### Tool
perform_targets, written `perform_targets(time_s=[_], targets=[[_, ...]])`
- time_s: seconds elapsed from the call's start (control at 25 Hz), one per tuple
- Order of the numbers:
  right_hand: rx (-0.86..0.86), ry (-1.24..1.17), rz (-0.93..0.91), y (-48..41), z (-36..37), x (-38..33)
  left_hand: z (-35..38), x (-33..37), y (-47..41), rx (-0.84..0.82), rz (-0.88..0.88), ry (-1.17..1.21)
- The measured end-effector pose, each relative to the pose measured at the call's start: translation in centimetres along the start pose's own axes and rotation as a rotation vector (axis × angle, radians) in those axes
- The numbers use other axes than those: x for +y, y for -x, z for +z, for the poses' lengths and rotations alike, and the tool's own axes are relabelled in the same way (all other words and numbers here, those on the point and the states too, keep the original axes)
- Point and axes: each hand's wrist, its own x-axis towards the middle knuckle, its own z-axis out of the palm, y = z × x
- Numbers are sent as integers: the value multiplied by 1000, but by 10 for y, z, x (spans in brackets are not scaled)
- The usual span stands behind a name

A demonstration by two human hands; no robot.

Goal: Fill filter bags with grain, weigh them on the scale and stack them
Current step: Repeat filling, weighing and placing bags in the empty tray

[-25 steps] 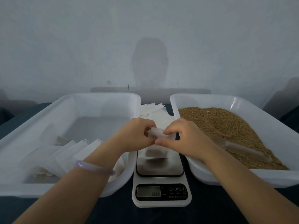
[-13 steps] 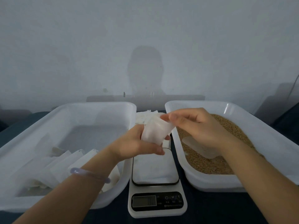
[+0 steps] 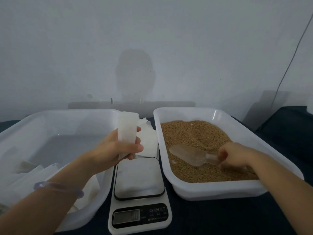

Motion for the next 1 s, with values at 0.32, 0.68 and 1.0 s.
perform_targets(time_s=[0.32,0.68,1.0], targets=[[256,-35,-16,-11,-14,-27,3,-5,-3,121,26,-86],[155,-21,-129,-28,4,-43,5,-7,-4,145,39,-129],[257,29,-63,-8,-5,-10,4,-8,-4,165,28,-262]])
